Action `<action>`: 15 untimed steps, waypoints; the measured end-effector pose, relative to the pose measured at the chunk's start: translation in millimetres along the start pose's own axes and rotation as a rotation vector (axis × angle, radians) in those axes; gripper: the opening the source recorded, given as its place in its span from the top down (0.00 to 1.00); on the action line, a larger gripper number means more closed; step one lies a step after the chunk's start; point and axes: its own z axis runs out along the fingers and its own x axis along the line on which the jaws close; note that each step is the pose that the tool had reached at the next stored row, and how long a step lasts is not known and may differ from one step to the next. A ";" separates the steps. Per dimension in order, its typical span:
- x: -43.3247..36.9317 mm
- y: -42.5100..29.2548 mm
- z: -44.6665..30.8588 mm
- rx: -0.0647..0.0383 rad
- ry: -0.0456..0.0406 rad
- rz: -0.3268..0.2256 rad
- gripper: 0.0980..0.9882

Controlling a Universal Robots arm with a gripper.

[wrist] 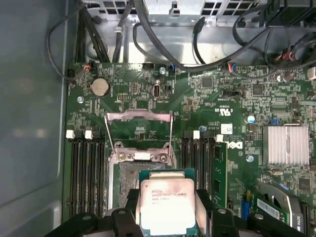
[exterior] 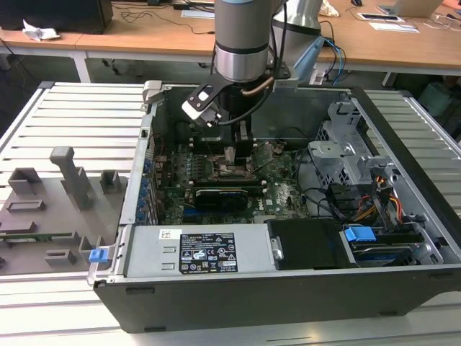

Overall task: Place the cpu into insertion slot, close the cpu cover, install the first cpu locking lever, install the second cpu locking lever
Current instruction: 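Place the cpu into insertion slot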

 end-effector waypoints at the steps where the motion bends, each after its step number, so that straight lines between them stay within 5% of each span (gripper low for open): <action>1: 0.0 -0.1 0.2 0.000 -0.0003 0.000 0.52; 15: 3.7 -2.1 11.0 0.000 -0.0013 0.000 0.52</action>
